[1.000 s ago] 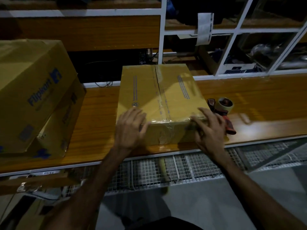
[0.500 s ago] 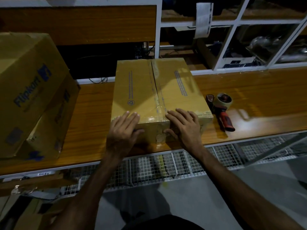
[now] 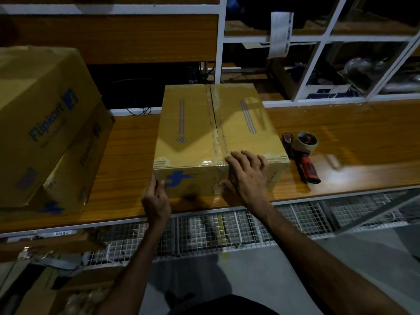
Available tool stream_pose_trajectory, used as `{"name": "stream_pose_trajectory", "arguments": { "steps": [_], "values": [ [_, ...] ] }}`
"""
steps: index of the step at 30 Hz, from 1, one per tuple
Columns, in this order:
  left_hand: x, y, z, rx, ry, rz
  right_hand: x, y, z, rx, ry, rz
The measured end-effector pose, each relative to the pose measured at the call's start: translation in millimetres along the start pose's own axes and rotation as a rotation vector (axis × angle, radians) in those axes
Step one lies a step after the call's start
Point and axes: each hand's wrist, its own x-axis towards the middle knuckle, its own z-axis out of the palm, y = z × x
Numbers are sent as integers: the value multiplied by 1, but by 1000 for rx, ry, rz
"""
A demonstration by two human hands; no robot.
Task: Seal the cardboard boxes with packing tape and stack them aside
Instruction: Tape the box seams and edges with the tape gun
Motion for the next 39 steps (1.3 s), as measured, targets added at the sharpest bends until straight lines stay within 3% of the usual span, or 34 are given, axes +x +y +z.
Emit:
{"name": "stream_pose_trajectory", "arguments": {
  "steps": [2, 8, 13, 15, 18, 21, 24, 27, 31, 35, 37, 39],
  "values": [
    [2, -1, 3, 16, 45, -67, 1, -1, 0, -8, -2, -3],
    [11, 8, -9, 38, -28, -92, 4, -5, -4, -19, -102, 1],
    [14, 6, -21, 276, -135, -38, 3, 15, -21, 115, -80, -78],
    [5, 13, -24, 388, -83, -95, 4, 39, -33, 205, -2, -14],
    [-19, 44, -20, 384, 137, -177, 2, 84, -45, 263, 55, 216],
    [-38, 72, -4, 324, 250, 42, -1, 102, -47, 449, -31, 343],
    [-47, 88, 22, 248, 150, 238, -12, 87, -46, 545, -36, 360],
    [-64, 99, 43, 224, 8, 177, -26, 63, -45, 467, -9, 315],
    [-93, 97, 47, 192, -47, 15, -51, 1, -58, 415, -65, 220],
    [-111, 89, 29, 118, 20, 1, -68, -70, -82, 520, -108, -68],
    [-112, 86, 14, 59, 108, -33, -58, -78, -96, 720, -167, -273],
    [-110, 85, 0, -9, 179, -70, -38, -64, -101, 789, -159, -353]
  ]
}}
